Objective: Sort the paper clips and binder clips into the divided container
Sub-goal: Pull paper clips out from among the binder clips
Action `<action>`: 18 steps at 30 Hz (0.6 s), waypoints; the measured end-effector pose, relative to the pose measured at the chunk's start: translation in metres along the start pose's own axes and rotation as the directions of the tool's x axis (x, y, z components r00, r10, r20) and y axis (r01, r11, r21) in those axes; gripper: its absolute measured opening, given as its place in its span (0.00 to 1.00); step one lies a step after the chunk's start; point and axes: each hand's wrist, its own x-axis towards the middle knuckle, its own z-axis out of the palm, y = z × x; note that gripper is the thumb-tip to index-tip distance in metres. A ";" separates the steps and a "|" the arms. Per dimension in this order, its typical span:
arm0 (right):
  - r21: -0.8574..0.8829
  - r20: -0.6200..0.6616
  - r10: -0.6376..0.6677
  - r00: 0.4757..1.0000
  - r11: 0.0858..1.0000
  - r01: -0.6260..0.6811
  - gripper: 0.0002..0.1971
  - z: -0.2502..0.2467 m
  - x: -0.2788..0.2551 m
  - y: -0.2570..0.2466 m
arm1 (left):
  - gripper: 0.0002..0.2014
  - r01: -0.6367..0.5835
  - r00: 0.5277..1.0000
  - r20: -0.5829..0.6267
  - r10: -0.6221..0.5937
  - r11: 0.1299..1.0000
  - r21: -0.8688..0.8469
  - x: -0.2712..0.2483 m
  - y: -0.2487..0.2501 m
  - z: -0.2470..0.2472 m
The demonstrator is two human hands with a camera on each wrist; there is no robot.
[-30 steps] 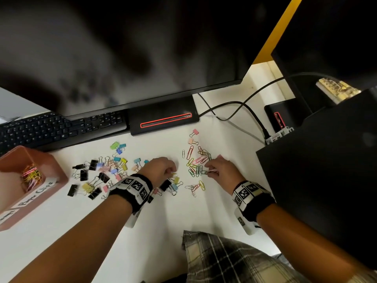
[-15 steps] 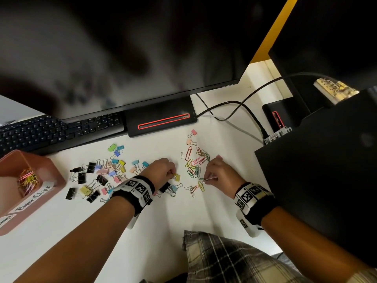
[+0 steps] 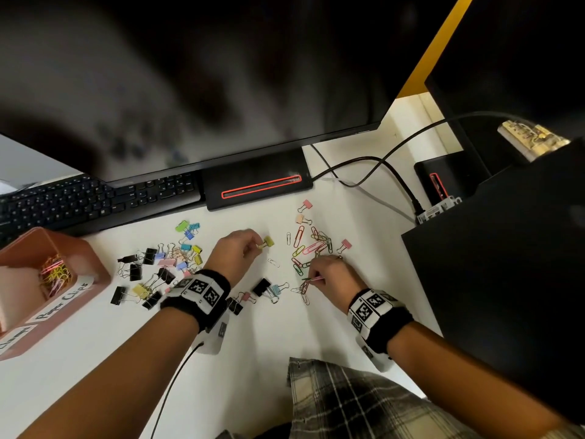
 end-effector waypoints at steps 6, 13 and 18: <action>0.187 0.014 0.135 0.991 0.973 -0.135 0.14 -0.009 0.002 0.009 | 0.10 -0.097 0.963 0.265 0.051 0.982 0.162 -0.003 0.001 0.020; 0.026 -0.002 0.092 0.996 0.995 -0.092 0.07 -0.012 0.006 0.012 | 0.05 -0.167 0.946 0.316 0.066 0.938 0.303 0.011 0.013 0.026; 0.069 -0.005 0.048 0.999 0.996 -0.047 0.06 -0.011 0.003 0.011 | 0.04 -0.160 0.906 0.415 0.077 0.972 0.169 0.010 0.026 0.025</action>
